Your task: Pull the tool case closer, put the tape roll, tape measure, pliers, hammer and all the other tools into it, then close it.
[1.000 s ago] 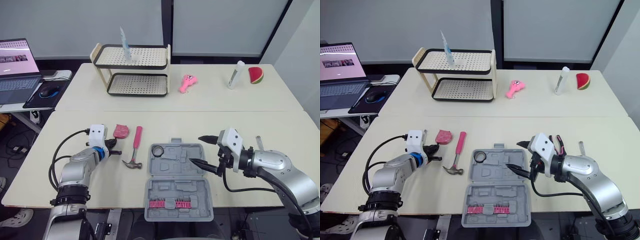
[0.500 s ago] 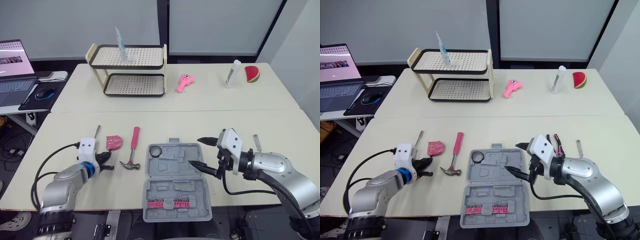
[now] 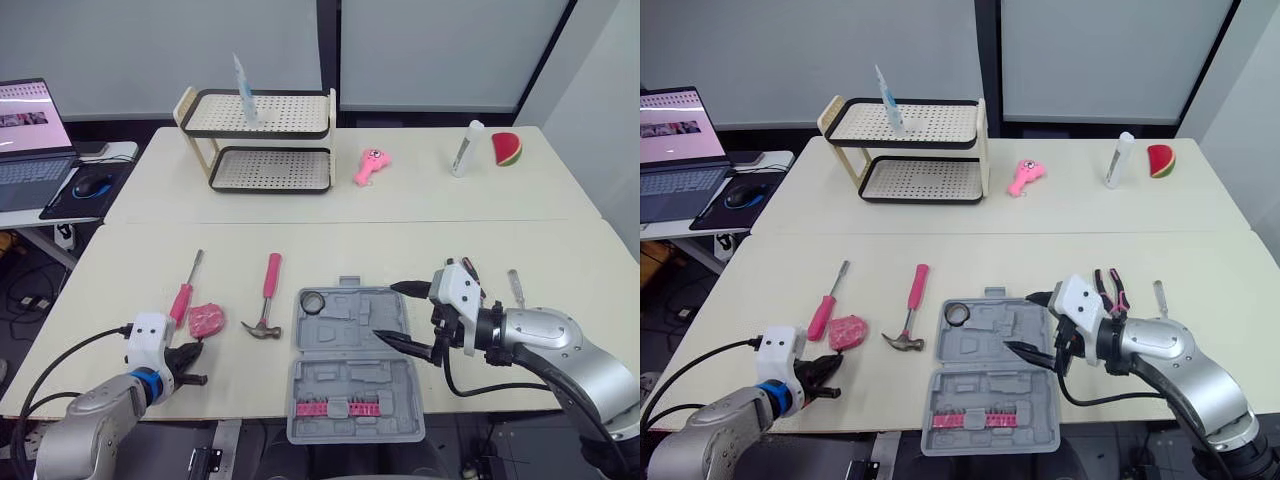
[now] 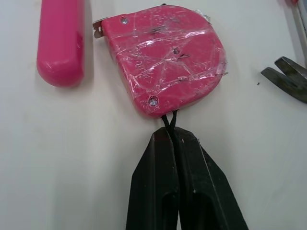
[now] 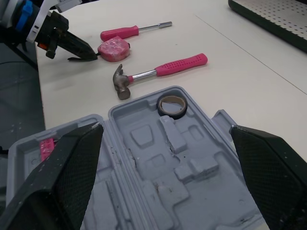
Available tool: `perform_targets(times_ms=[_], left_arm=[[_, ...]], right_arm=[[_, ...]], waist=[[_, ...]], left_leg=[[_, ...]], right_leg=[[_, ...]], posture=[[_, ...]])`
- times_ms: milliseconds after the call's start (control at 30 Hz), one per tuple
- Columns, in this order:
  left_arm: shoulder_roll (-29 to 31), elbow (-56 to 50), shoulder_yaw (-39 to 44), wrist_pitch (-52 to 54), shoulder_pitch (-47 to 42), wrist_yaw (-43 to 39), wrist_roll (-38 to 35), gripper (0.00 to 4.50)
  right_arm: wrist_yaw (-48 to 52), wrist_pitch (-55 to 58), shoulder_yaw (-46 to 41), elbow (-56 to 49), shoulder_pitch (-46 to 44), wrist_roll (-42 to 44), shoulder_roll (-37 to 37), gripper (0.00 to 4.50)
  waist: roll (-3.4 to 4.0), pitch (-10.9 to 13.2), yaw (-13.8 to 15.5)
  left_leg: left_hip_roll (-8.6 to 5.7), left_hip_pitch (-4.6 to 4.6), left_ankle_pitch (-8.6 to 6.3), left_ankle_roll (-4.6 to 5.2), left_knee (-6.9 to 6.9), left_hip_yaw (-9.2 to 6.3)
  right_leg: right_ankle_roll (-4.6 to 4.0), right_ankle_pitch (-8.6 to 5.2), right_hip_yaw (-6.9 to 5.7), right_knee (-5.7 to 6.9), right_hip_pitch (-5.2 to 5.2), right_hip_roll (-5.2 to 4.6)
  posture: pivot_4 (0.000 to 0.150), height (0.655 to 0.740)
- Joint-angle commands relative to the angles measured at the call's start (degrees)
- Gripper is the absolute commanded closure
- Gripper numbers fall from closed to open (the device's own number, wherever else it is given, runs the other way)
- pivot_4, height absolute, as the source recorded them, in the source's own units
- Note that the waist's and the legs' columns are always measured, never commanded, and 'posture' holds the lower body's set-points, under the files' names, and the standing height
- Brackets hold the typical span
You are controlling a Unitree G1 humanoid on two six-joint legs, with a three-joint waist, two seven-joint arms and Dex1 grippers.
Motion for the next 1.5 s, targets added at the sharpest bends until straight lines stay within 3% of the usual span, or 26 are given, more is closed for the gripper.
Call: perform_targets(times_ms=[33, 467, 1000, 1400, 1500], left_arm=[[2.2, -2.6, -0.3, 0.3, 3.1, -3.1, -0.9, 4.47], [8.9, -4.9, -4.3, -7.6, 13.7, -13.2, 1.2, 4.47], [10.9, -3.9, 2.1, -11.8, 18.6, -14.9, 1.8, 4.47], [10.5, -6.1, 2.0, -10.6, 18.6, -16.0, 0.7, 4.47], [10.8, -6.1, 2.8, -10.3, 18.9, -16.8, 0.2, 3.91]], right_arm=[[2.2, 0.7, 0.0, -3.4, 0.4, 2.2, -1.9, 0.0], [4.5, 1.0, 1.1, -4.9, 1.5, 3.5, -5.1, 0.0], [6.7, 1.1, 3.6, -5.0, -1.7, 3.9, -5.1, 0.0], [6.8, 1.0, 4.4, -4.8, -2.7, 3.3, -5.1, 0.0], [6.7, 1.0, 4.4, -5.0, -2.7, 3.4, -5.1, 0.0]], waist=[[0.01, 0.0, 0.0], [0.05, 0.0, 0.1], [-0.01, 0.2, 0.1], [-0.05, 0.2, 0.1], [-0.05, 0.2, 0.1]], left_leg=[[0.0, 0.0, 0.0, 0.0, -0.01, 0.0], [-0.01, -0.01, -0.01, 0.01, -0.04, 0.01], [0.0, -0.02, -0.02, 0.02, -0.06, -0.01], [0.0, -0.06, -0.02, 0.02, -0.06, -0.02], [0.0, -0.06, -0.02, 0.02, -0.06, -0.02]], right_leg=[[0.0, 0.0, 0.01, -0.02, 0.0, 0.0], [-0.01, -0.01, 0.0, -0.07, 0.0, -0.06], [-0.02, -0.01, -0.04, -0.09, -0.04, -0.07], [-0.02, -0.01, -0.05, -0.1, -0.04, -0.08], [-0.02, -0.01, -0.05, -0.1, -0.04, -0.08]], posture=[[0.15, 0.7356], [0.15, 0.7356], [0.15, 0.7356], [0.15, 0.7356], [0.15, 0.7356]])
